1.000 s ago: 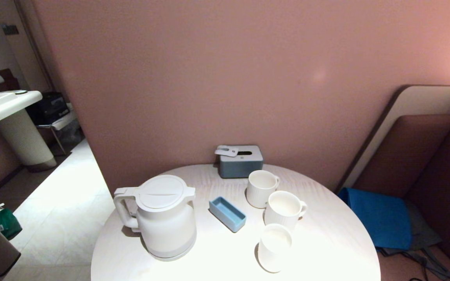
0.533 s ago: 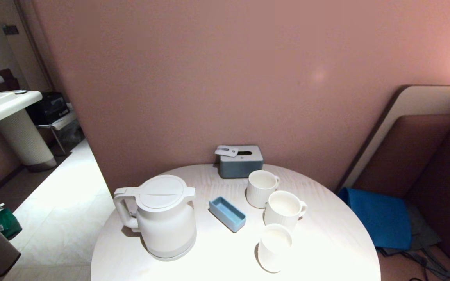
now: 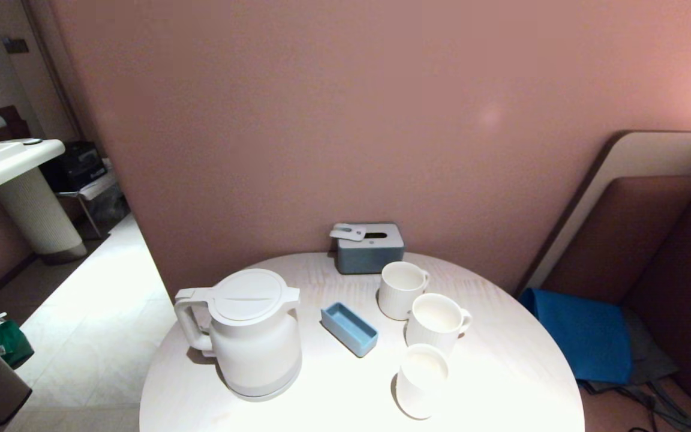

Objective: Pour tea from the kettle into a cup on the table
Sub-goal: Pick up the kettle

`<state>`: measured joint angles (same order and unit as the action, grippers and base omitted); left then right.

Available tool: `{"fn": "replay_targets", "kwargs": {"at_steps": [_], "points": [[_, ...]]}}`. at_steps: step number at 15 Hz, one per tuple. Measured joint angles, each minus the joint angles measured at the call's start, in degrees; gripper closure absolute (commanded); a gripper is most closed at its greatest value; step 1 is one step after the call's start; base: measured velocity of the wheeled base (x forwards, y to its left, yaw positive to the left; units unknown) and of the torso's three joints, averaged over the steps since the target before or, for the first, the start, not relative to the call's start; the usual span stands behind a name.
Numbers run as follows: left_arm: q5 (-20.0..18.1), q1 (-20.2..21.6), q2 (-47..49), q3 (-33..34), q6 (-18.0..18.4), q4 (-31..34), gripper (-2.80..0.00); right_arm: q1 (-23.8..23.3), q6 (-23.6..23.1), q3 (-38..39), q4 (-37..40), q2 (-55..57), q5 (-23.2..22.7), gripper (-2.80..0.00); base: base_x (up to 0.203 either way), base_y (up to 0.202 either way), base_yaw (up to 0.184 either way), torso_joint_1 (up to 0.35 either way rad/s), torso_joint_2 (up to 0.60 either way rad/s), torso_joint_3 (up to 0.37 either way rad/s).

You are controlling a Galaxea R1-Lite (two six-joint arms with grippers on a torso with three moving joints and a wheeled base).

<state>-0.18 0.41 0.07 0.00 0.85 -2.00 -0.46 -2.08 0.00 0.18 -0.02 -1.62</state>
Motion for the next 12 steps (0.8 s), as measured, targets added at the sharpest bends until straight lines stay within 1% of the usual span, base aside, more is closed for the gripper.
{"fn": "replay_targets", "kwargs": {"at_steps": [3,5,6,8,10,11,12], "points": [[0.18,0.00,0.00,0.00,1.14,0.46,0.00,-0.02,-0.01,0.00,0.00,0.00,0.00,0.00,0.000,0.000,0.000,0.000,0.00,0.000],[0.18,0.00,0.14,-0.45,2.23,3.11,0.00,0.00,-0.01,0.00,0.00,0.00,0.00,0.00,0.000,0.000,0.000,0.000,0.00,0.000],[0.18,0.00,0.80,-2.09,2.09,4.22,0.00,0.00,-0.01,0.00,0.00,0.00,0.00,0.00,0.000,0.000,0.000,0.000,0.00,0.000],[0.18,0.06,5.04,-7.22,0.31,4.61,0.00,0.00,0.02,0.00,0.00,0.00,0.00,0.00,0.000,0.000,0.000,0.000,0.00,0.000],[0.16,0.07,13.55,-12.45,-2.79,3.49,0.00,-0.05,-0.01,0.00,-0.02,0.00,0.00,0.00,0.000,0.000,0.000,0.000,0.00,0.000],[0.16,0.07,18.22,-14.14,-4.05,1.68,0.00,-0.05,-0.01,0.00,-0.02,0.00,-0.03,0.00,0.000,0.000,0.000,0.000,0.00,0.000],[0.14,0.07,24.18,-15.34,-5.09,-1.81,0.00,0.00,-0.01,0.00,-0.02,0.00,-0.02,0.00,0.000,0.000,0.000,0.000,0.00,0.000]]}}
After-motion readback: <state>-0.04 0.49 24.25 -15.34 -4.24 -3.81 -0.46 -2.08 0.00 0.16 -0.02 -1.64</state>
